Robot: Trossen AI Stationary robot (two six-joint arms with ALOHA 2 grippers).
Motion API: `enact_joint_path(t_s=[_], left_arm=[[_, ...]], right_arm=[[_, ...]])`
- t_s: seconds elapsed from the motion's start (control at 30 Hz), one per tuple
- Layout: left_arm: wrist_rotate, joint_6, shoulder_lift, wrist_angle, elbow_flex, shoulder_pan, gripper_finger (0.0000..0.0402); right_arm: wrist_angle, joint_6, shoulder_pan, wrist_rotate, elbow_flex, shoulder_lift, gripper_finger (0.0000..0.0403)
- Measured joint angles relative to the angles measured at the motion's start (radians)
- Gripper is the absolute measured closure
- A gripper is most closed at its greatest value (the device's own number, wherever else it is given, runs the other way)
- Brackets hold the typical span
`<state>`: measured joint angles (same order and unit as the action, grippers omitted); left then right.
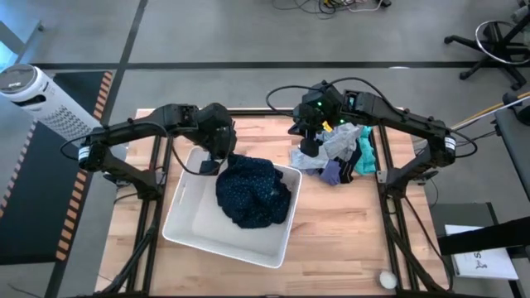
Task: Sort clothes
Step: Put the dark blue polo shirt into the white laundry bin
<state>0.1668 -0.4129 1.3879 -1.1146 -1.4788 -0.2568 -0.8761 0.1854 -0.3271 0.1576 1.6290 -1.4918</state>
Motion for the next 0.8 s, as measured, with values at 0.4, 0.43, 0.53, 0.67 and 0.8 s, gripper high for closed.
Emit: enact_joint_path(t_s=[0.4,0.43,0.53,0.67,0.8], left_arm=[[-0.003,0.014,-0.001,0.013,-0.006,0.0,0.0363],[-0.003,0.019,-0.001,0.016,-0.006,0.0,0.0356],[-0.001,0.026,-0.001,0.036,-0.006,0.001,0.0338],[-0.001,0.009,-0.001,0.034,-0.005,0.0,0.033],[-0.02,0.002,0.0,0.034,0.009,0.0,0.0335]], right_arm=[[0.0,-0.041,0.0,0.0,0.0,0.0,0.0337],[0.0,-0.041,0.0,0.0,0.0,0.0,0.0326],[0.001,-0.043,0.0,0.0,0.0,0.0,0.0296],[0.002,-0.044,0.0,0.0,0.0,0.0,0.0265],[0.003,-0.043,0.0,0.0,0.0,0.0,0.0247]])
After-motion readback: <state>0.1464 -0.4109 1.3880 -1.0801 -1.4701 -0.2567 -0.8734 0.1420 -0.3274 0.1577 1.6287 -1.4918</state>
